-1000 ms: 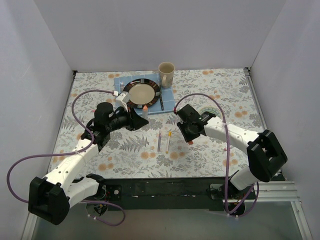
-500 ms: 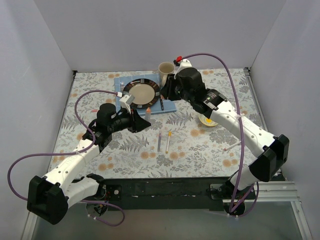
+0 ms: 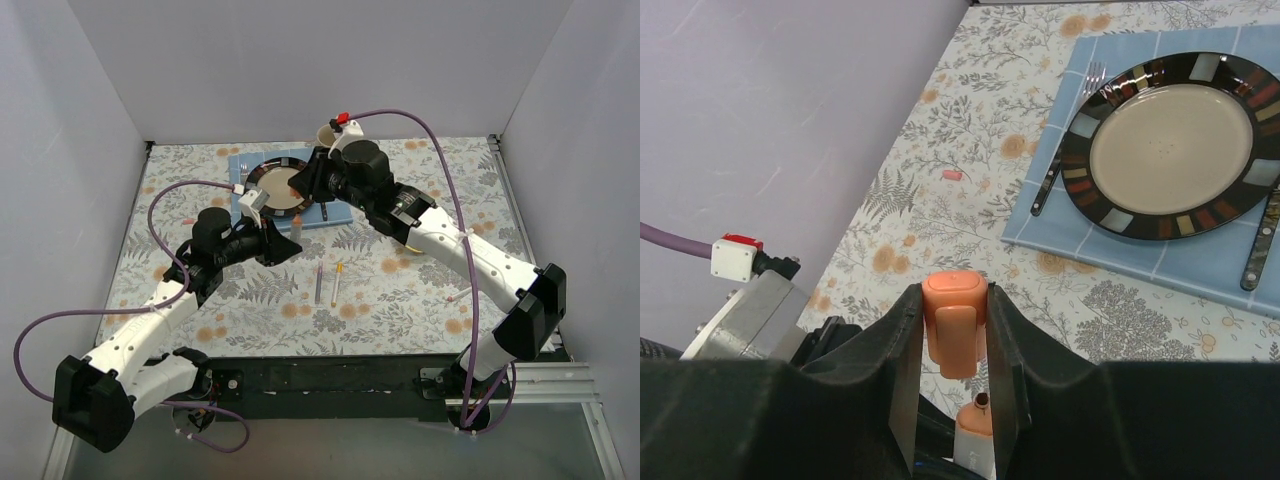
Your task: Insert the pens into the pen caps
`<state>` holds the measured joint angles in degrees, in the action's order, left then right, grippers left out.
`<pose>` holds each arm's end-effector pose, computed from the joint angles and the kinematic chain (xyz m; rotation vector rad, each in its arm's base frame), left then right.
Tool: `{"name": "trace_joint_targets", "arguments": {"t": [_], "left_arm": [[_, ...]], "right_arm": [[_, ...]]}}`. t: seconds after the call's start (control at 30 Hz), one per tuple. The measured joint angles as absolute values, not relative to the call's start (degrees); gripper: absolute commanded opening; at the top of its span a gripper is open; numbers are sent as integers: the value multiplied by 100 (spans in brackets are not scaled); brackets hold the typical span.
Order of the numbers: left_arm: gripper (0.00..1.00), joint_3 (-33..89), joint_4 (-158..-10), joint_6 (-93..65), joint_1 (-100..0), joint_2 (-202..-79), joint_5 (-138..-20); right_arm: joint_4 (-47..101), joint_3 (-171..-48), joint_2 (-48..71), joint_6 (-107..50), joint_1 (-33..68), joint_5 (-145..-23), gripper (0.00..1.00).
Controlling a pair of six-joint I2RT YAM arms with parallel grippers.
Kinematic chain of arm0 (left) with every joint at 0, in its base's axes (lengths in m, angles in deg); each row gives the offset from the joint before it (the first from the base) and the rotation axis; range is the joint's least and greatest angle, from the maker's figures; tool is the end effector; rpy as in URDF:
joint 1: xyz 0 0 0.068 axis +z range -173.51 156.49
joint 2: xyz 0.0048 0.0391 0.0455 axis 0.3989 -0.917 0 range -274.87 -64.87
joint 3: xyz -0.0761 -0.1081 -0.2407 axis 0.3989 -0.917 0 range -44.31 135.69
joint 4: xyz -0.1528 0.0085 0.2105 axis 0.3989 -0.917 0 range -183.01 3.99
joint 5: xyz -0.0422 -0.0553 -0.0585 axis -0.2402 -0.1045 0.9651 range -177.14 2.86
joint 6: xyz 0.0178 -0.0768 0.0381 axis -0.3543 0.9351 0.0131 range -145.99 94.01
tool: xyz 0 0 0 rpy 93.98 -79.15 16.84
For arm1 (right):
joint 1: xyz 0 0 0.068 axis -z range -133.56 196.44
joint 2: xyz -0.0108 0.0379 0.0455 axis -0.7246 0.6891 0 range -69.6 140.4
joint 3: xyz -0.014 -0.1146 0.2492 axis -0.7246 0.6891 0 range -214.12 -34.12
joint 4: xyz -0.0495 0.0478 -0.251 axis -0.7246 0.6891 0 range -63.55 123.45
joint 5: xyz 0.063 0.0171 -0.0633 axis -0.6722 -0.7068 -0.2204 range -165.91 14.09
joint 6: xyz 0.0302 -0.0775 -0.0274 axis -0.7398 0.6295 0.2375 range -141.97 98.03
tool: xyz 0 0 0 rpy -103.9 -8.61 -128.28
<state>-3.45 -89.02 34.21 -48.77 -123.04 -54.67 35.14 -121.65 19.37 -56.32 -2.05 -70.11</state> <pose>0.2183 -0.1491 0.2757 -0.2297 2.1804 -1.4744 0.2771 0.3014 0.4066 -0.1498 1.8424 0.9527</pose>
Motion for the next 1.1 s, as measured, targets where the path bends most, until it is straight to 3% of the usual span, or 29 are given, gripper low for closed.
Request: {"name": "trace_joint_targets", "arguments": {"t": [1.1], "left_arm": [[0, -345, -8910, 3395, -4877, -12149, -5701]], "right_arm": [[3496, -11592, 1788, -5354, -575, -6558, 1]]}}
